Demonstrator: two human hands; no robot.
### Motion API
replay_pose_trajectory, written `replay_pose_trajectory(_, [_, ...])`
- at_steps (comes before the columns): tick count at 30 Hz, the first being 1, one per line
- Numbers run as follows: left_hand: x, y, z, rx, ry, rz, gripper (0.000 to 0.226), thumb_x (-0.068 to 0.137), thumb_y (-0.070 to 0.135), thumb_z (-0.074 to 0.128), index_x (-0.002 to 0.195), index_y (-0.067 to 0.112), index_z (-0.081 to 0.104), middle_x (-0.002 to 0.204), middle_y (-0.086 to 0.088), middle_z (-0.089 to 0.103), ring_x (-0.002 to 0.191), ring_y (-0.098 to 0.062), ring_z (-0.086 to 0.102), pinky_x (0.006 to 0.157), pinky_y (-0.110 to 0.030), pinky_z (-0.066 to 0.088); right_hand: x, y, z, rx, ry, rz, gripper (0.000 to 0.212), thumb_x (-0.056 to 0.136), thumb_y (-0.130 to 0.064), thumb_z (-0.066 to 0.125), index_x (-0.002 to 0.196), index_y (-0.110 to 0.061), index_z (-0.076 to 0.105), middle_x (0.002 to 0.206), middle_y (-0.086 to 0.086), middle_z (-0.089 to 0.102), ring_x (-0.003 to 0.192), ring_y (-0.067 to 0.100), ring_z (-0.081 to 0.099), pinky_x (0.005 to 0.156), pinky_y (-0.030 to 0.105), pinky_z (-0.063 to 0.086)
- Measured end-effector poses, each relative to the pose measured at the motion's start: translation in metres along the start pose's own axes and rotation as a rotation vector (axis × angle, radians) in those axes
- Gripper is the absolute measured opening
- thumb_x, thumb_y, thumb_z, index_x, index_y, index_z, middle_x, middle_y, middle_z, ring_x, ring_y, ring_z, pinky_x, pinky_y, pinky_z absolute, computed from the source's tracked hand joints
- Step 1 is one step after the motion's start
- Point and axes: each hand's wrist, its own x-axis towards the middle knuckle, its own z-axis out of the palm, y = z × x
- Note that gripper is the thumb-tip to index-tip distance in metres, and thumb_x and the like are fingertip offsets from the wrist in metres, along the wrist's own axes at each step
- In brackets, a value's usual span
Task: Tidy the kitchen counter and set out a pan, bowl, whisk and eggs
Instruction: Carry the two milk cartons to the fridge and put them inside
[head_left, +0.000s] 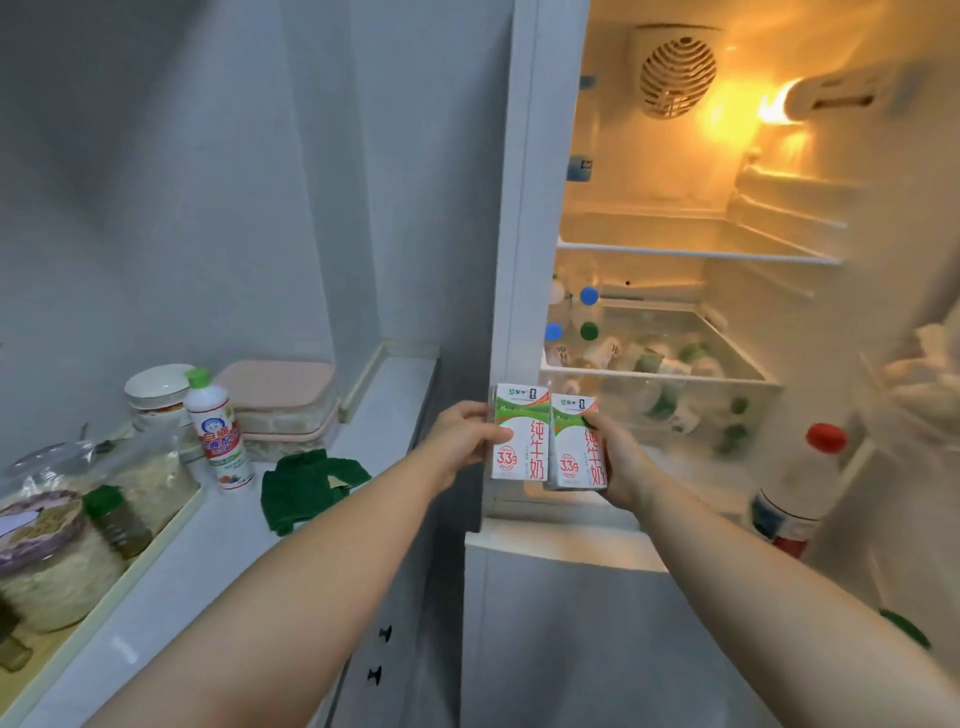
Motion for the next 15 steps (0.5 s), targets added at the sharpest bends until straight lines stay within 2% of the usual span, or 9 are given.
replay_pose_trajectory(4, [0.004, 0.012, 0.030, 0.040, -0.031, 0.021, 0.035, 0.082, -0.003, 0.066, 0.109, 0.012, 0.052, 0.106, -0.010, 0.068, 0.091, -0.025, 0.069, 0.080, -0.038, 0.057, -0.004, -0.012, -0.020, 0.013, 0.103, -0.062, 0.024, 0.097, -0.035, 0.047, 0.098, -0.016, 0.061, 0.075, 0.006, 0.073, 0.061, 0.020, 0.070, 0.072, 0.038, 0.055])
replay_pose_trajectory(8, [0.009, 0.017, 0.057, 0.123, 0.003, 0.057, 0.037, 0.080, -0.001, 0.070, 0.109, 0.012, 0.050, 0.109, -0.010, 0.065, 0.091, -0.025, 0.068, 0.076, -0.036, 0.057, -0.006, -0.019, -0.033, 0.054, 0.239, -0.175, 0.027, 0.096, -0.033, 0.050, 0.107, -0.013, 0.064, 0.094, 0.011, 0.072, 0.077, 0.025, 0.070, 0.069, 0.039, 0.056])
replay_pose_trajectory(11, [0.012, 0.021, 0.072, 0.186, 0.040, 0.098, 0.040, 0.079, 0.004, 0.072, 0.112, 0.010, 0.050, 0.112, -0.009, 0.064, 0.095, -0.025, 0.068, 0.081, -0.040, 0.057, -0.010, -0.027, -0.042, 0.089, 0.360, -0.262, 0.016, 0.095, -0.026, 0.053, 0.095, -0.013, 0.063, 0.076, 0.003, 0.070, 0.064, 0.020, 0.067, 0.062, 0.035, 0.056])
replay_pose_trajectory(15, [0.014, 0.026, 0.092, 0.256, 0.087, 0.183, 0.036, 0.080, 0.004, 0.071, 0.109, 0.013, 0.050, 0.103, -0.003, 0.061, 0.094, -0.021, 0.065, 0.077, -0.032, 0.055, -0.004, -0.029, -0.049, 0.054, 0.506, -0.348, 0.019, 0.094, -0.030, 0.057, 0.089, -0.012, 0.058, 0.081, 0.007, 0.067, 0.069, 0.023, 0.063, 0.076, 0.042, 0.054])
